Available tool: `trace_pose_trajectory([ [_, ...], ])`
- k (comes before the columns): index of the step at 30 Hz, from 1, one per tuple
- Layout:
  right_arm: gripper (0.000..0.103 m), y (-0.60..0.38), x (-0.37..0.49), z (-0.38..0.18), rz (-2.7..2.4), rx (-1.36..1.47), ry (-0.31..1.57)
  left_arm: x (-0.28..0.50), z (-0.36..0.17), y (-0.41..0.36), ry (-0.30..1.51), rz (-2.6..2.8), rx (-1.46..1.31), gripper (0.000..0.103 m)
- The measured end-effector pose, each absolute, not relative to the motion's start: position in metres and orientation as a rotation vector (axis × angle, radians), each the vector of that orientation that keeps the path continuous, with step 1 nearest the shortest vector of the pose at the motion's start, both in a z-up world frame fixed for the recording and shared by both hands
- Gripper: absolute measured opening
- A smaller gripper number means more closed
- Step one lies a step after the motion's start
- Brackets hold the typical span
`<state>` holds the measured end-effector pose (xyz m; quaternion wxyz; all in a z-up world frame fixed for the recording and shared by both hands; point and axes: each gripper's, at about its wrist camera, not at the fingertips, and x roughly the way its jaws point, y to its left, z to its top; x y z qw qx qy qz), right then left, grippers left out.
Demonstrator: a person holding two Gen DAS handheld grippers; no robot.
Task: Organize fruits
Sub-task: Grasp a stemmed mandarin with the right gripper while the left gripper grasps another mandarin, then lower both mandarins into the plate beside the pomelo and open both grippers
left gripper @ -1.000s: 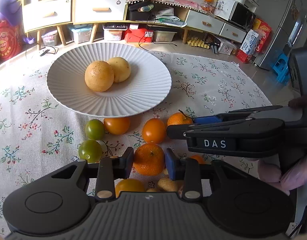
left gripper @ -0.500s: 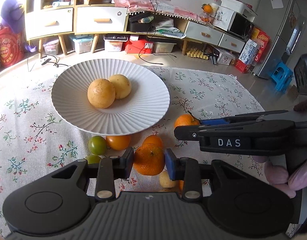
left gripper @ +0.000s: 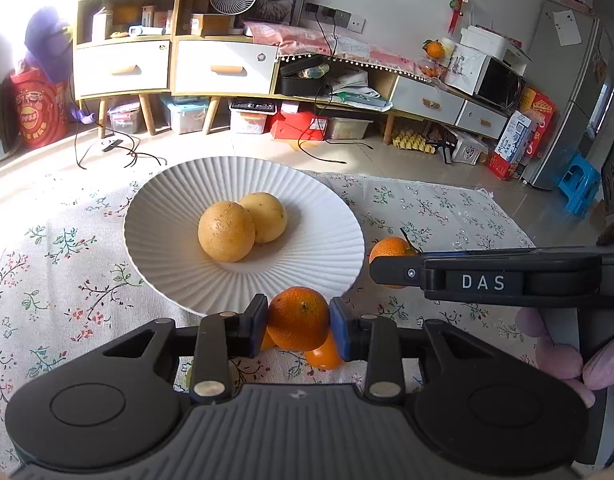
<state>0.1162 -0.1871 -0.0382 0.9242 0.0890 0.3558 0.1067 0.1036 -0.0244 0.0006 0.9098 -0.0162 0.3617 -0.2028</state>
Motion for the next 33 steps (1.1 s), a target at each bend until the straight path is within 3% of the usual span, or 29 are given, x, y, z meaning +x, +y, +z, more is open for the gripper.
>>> trace_pose_trajectory([
  [33, 0.034, -0.170, 0.162, -0.049, 0.362, 0.106, 0.735, 0.139, -0.021, -0.033, 0.656, -0.366, 0.011, 0.020],
])
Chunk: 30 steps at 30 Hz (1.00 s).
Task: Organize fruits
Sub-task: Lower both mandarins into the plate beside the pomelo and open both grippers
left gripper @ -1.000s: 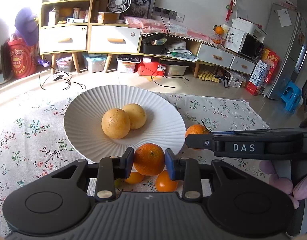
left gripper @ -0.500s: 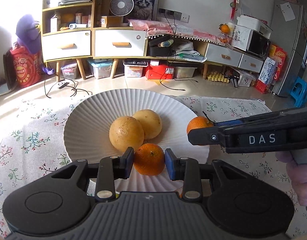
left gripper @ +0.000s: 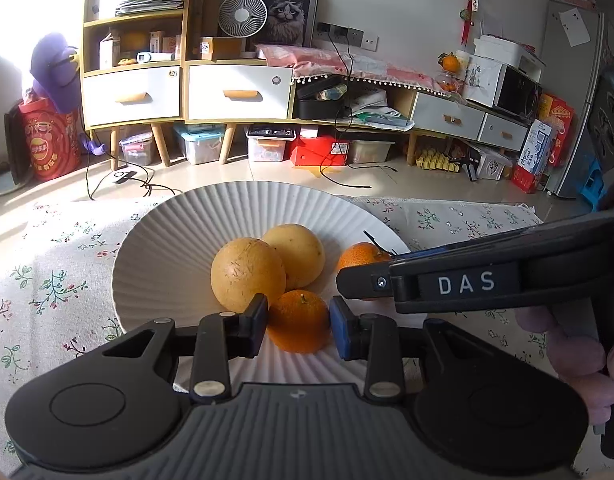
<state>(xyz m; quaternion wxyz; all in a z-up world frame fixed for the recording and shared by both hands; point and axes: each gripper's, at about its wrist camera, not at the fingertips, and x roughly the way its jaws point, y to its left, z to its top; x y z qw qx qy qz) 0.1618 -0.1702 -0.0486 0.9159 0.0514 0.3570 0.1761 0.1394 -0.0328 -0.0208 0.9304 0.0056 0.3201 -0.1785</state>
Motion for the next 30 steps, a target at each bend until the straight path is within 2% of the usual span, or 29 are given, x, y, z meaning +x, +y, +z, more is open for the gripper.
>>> trace_pose_trajectory([
  [17, 0.036, -0.171, 0.167, -0.045, 0.376, 0.135, 0.734, 0.143, -0.023, -0.035, 0.672, -0.364, 0.035, 0.023],
  [24, 0.045, -0.171, 0.159, -0.037, 0.369, 0.133, 0.724, 0.138, -0.020, -0.035, 0.699, -0.367, 0.059, 0.044],
  [30, 0.061, -0.169, 0.146, -0.030, 0.339, 0.107, 0.723, 0.128, -0.009, -0.034, 0.702, -0.380, 0.072, 0.059],
])
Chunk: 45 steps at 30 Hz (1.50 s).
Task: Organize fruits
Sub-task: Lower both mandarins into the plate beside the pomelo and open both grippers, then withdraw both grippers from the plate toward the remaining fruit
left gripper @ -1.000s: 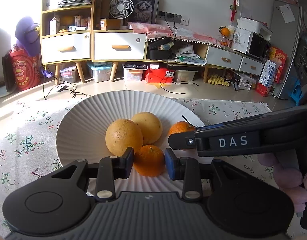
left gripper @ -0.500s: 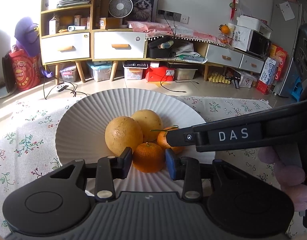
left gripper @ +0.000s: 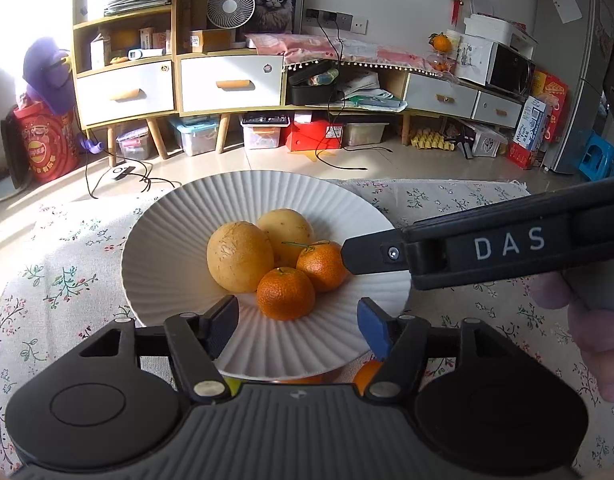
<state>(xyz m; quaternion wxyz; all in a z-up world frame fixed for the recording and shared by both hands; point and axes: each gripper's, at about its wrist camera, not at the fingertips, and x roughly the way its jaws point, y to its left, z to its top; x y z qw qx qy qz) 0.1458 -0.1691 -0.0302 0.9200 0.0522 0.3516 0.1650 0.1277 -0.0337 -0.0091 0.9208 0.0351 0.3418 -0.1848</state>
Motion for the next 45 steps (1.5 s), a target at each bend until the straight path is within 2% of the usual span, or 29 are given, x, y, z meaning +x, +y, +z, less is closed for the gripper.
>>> trace_pose_trajectory([
  [4, 0.071, -0.166, 0.134, -0.023, 0.326, 0.091, 0.714, 0.118, -0.004, -0.031, 0.711, -0.380, 0.088, 0.071],
  [18, 0.094, -0.161, 0.101, -0.014, 0.279, 0.083, 0.707, 0.084, 0.006, -0.007, 0.758, -0.327, 0.112, 0.093],
  [26, 0.101, -0.164, 0.080, -0.026, 0.268, 0.057, 0.694, 0.075, -0.005, 0.012, 0.797, -0.279, 0.119, 0.093],
  [36, 0.101, -0.159, 0.057, -0.051, 0.265, -0.071, 0.722, 0.061, -0.023, 0.024, 0.823, -0.274, 0.131, 0.093],
  [45, 0.100, -0.149, 0.042, -0.069, 0.297, -0.207, 0.735, 0.070, -0.019, 0.020, 0.758, -0.326, 0.087, 0.091],
])
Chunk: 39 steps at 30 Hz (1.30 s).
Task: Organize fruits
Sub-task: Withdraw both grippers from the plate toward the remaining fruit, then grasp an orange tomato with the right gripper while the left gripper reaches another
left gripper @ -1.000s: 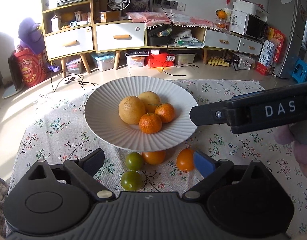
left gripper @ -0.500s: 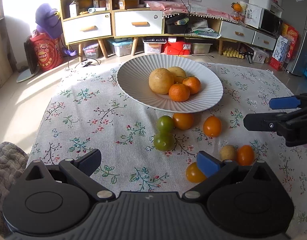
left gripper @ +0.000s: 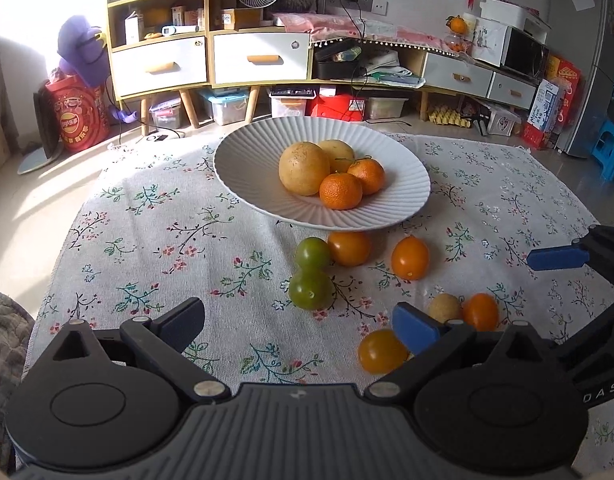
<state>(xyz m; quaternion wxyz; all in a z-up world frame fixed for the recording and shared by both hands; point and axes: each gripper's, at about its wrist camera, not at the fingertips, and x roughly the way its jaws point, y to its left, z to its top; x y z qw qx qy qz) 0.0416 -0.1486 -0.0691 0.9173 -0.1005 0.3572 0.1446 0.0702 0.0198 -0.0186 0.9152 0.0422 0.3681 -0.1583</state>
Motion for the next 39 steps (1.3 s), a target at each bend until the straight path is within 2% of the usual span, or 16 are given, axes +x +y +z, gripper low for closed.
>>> trace_pose_trajectory([
  [3, 0.099, -0.151, 0.045, -0.065, 0.300, -0.175, 0.725, 0.078, -0.021, 0.015, 0.732, -0.344, 0.087, 0.084],
  [5, 0.095, -0.152, 0.048, -0.064, 0.296, -0.157, 0.711, 0.085, -0.024, 0.014, 0.713, -0.351, 0.075, 0.079],
  [6, 0.094, -0.153, 0.051, -0.064, 0.293, -0.153, 0.709, 0.089, -0.027, 0.014, 0.709, -0.362, 0.065, 0.073],
  [9, 0.084, -0.154, 0.060, -0.065, 0.300, -0.137, 0.705, 0.102, -0.034, 0.012, 0.695, -0.414, 0.053, 0.063],
  [13, 0.071, -0.153, 0.072, -0.066, 0.326, -0.101, 0.699, 0.114, -0.043, 0.008, 0.689, -0.471, 0.038, 0.054],
  [17, 0.059, -0.150, 0.077, -0.068, 0.386, -0.105, 0.696, 0.121, -0.049, 0.003, 0.707, -0.527, 0.023, 0.051],
  [23, 0.046, -0.153, 0.085, -0.074, 0.414, -0.096, 0.717, 0.126, -0.052, 0.002, 0.733, -0.574, 0.019, 0.049],
  [27, 0.043, -0.155, 0.086, -0.074, 0.428, -0.086, 0.713, 0.126, -0.051, 0.001, 0.752, -0.601, 0.010, 0.032],
  [29, 0.038, -0.154, 0.087, -0.074, 0.434, -0.087, 0.715, 0.124, -0.052, -0.001, 0.774, -0.621, 0.015, 0.019],
  [31, 0.029, -0.151, 0.087, -0.074, 0.442, -0.099, 0.722, 0.119, -0.051, -0.004, 0.775, -0.622, 0.036, 0.018],
  [34, 0.028, -0.148, 0.083, -0.074, 0.437, -0.124, 0.721, 0.117, -0.049, -0.003, 0.787, -0.613, 0.044, 0.018],
  [38, 0.017, -0.150, 0.079, -0.072, 0.442, -0.131, 0.730, 0.112, -0.045, 0.000, 0.803, -0.601, 0.047, 0.018],
  [39, 0.017, -0.151, 0.079, -0.071, 0.445, -0.133, 0.733, 0.110, -0.045, 0.002, 0.804, -0.598, 0.053, 0.018],
])
